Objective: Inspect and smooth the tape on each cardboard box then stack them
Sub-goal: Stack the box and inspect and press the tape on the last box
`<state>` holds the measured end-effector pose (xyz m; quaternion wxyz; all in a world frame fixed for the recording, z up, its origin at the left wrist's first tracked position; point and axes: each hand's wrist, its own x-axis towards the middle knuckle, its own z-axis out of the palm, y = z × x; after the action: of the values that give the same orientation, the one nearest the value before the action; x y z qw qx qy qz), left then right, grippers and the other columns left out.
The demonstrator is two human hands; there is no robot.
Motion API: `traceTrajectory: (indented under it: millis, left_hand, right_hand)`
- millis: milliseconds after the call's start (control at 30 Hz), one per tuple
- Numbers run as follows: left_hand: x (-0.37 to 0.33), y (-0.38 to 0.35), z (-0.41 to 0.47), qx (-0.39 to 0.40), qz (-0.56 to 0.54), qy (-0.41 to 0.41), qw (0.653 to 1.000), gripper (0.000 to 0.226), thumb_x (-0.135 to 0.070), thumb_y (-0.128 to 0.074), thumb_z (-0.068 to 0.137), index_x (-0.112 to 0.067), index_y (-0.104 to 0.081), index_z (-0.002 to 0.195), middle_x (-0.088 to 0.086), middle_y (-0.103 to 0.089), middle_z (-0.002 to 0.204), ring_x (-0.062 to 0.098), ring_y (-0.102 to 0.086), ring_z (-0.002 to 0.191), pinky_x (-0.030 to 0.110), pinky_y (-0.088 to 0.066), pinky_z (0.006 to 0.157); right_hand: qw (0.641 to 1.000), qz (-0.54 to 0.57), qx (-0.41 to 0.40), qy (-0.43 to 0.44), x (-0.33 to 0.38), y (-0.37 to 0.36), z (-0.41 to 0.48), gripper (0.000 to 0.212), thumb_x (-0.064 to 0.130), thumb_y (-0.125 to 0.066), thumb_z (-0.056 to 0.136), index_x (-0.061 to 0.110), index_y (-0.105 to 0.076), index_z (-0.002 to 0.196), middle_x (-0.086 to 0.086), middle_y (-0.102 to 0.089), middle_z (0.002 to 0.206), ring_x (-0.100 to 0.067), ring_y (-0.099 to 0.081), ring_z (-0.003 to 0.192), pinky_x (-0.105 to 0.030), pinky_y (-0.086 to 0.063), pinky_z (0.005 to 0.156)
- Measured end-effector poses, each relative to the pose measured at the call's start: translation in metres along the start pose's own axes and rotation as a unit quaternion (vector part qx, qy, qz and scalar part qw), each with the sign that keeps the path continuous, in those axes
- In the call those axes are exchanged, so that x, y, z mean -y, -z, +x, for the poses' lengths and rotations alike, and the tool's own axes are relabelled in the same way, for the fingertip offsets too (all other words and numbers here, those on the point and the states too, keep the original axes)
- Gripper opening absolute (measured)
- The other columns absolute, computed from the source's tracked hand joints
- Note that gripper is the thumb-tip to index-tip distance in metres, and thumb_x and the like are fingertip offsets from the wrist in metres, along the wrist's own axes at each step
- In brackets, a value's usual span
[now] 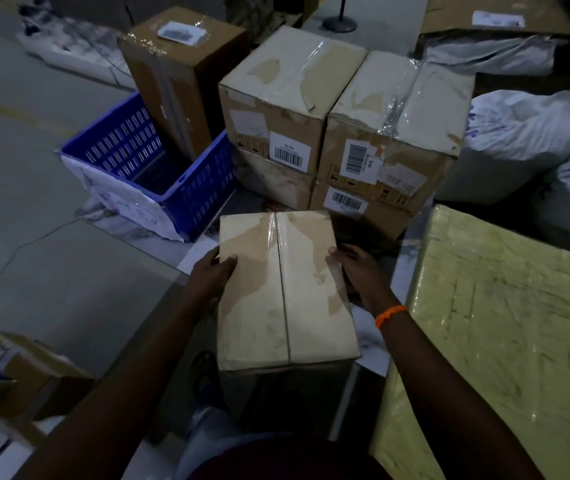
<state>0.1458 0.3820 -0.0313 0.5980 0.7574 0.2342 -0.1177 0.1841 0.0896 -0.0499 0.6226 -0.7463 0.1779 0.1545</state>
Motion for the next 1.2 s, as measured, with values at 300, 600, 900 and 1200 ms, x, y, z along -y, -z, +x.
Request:
traceTrajectory:
  millis: [300,600,900,1200]
  left_hand:
    - [-0.017,0.003,-0.011,0.002,-0.062,0.019,0.998,0.057,-0.030,-0.065,0.098,-0.025,-0.045,0.151,0.010,-0.055,0.142,0.027,-0.058,0.116,0.042,-0.054,0.087]
    - [-0.063,0.015,-0.053,-0.007,-0.252,-0.086,0.964,0.051,-0.065,-0.033,0.100,-0.033,-0.066,0.120,-0.003,-0.077,0.105,0.018,-0.075,0.095,0.035,-0.063,0.076]
    - [-0.056,-0.001,-0.064,0.016,-0.193,-0.061,0.979,0.059,-0.074,-0.055,0.085,-0.031,-0.064,0.124,-0.009,-0.076,0.112,0.014,-0.072,0.104,0.035,-0.057,0.081]
    - [-0.064,-0.012,-0.063,0.009,-0.190,-0.060,0.980,0.035,-0.049,-0.052,0.098,-0.025,-0.065,0.120,-0.009,-0.076,0.107,0.012,-0.070,0.101,0.031,-0.052,0.076]
  right_hand:
    - [0.997,0.071,0.010,0.041,0.012,-0.015,-0.022,0.025,0.024,-0.068,0.100,0.026,-0.069,0.125,0.000,-0.075,0.117,-0.022,-0.070,0.110,-0.045,-0.056,0.100]
    - [0.974,0.195,-0.013,0.116,0.037,0.004,-0.062,0.079,0.080,-0.054,0.089,0.026,-0.055,0.146,-0.010,-0.063,0.141,-0.034,-0.059,0.131,-0.064,-0.044,0.109]
    - [0.972,0.210,-0.017,0.101,0.028,0.013,-0.094,0.097,0.093,-0.059,0.069,0.036,-0.051,0.147,0.001,-0.068,0.137,-0.022,-0.063,0.128,-0.056,-0.049,0.108]
    - [0.977,0.194,-0.027,0.091,0.025,0.028,-0.096,0.071,0.077,-0.061,0.084,0.035,-0.055,0.142,0.000,-0.067,0.137,-0.023,-0.063,0.127,-0.062,-0.046,0.109]
